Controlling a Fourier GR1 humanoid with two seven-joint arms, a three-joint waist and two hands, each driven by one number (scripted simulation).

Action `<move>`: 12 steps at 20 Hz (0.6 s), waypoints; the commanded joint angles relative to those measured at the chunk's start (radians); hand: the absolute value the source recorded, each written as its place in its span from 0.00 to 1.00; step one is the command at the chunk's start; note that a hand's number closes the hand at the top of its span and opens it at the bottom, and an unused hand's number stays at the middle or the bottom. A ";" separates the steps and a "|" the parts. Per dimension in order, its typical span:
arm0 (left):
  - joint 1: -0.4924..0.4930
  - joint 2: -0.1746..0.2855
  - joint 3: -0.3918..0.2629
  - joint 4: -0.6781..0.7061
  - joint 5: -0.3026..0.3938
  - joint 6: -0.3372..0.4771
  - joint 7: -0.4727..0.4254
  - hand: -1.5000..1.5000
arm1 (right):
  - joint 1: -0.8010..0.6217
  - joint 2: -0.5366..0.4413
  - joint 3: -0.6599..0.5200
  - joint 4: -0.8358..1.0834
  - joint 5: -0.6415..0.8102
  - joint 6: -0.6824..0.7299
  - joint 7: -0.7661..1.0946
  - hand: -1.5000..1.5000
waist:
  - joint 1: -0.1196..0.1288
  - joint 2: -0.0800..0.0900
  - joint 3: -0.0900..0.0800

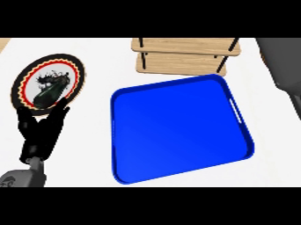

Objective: Pick the tomato from the tray and place it in the tiered shelf

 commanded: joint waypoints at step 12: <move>-0.062 -0.018 0.018 0.079 -0.004 -0.001 0.038 0.50 | -0.079 0.003 -0.018 0.186 0.042 -0.001 -0.143 1.00 | -0.015 0.001 -0.007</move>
